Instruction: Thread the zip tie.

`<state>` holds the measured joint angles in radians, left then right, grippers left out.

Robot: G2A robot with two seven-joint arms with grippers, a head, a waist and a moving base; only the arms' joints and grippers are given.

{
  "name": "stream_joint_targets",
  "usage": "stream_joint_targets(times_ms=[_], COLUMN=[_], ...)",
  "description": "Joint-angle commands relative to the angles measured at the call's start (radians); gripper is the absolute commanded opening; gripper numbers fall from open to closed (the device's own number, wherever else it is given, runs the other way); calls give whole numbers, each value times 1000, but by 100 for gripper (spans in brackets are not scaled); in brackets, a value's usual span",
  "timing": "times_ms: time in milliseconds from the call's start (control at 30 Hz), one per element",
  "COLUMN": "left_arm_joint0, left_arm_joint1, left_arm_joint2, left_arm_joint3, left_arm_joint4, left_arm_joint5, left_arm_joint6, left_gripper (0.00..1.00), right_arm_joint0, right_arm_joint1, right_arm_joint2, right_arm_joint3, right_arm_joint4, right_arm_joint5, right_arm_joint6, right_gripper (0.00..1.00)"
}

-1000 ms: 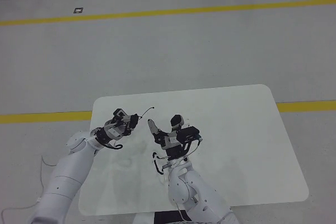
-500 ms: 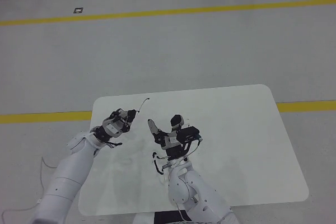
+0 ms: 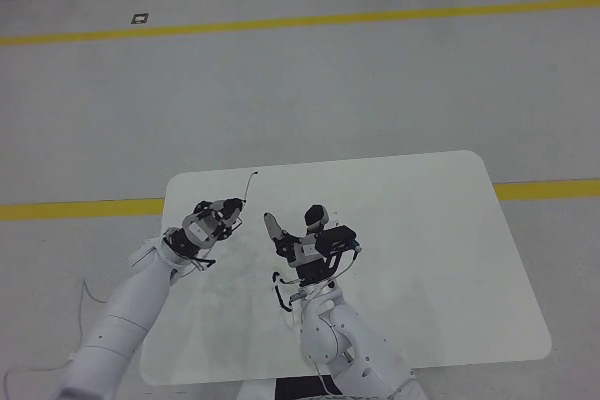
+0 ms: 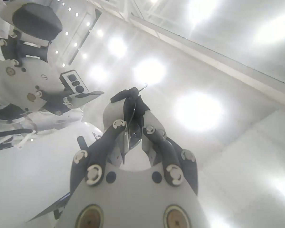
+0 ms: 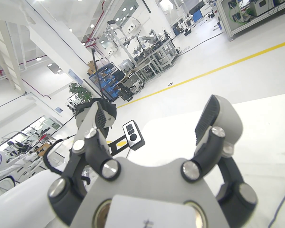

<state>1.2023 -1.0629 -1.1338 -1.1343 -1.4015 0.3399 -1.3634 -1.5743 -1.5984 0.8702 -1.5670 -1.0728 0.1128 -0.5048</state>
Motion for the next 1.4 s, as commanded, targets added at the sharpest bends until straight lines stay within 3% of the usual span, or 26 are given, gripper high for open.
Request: stream_joint_targets(times_ms=[0, 267, 367, 567, 700, 1000, 1367], left_arm_joint0=[-7, -7, -7, -7, -7, -7, -7], left_arm_joint1=[5, 5, 5, 5, 5, 5, 5], left_arm_joint2=[8, 8, 8, 8, 8, 8, 8], left_arm_joint3=[4, 4, 4, 4, 4, 4, 4], left_arm_joint4=[-11, -11, -11, -11, -11, -11, -11], left_arm_joint5=[0, 0, 0, 0, 0, 0, 0], left_arm_joint6=[2, 2, 2, 2, 2, 2, 2], left_gripper=[0, 0, 0, 0, 0, 0, 0], right_arm_joint0=[0, 1, 10, 25, 26, 151, 160], right_arm_joint1=[0, 1, 3, 3, -3, 24, 28], right_arm_joint2=[0, 1, -10, -47, -23, -49, -57], right_arm_joint3=[0, 1, 7, 26, 47, 192, 197], right_arm_joint4=[0, -7, -118, -371, -497, -497, -497], right_arm_joint5=[0, 2, 58, 222, 227, 227, 226], right_arm_joint6=[0, 4, 2, -63, -94, -171, -163], right_gripper=[100, 100, 100, 100, 100, 100, 100])
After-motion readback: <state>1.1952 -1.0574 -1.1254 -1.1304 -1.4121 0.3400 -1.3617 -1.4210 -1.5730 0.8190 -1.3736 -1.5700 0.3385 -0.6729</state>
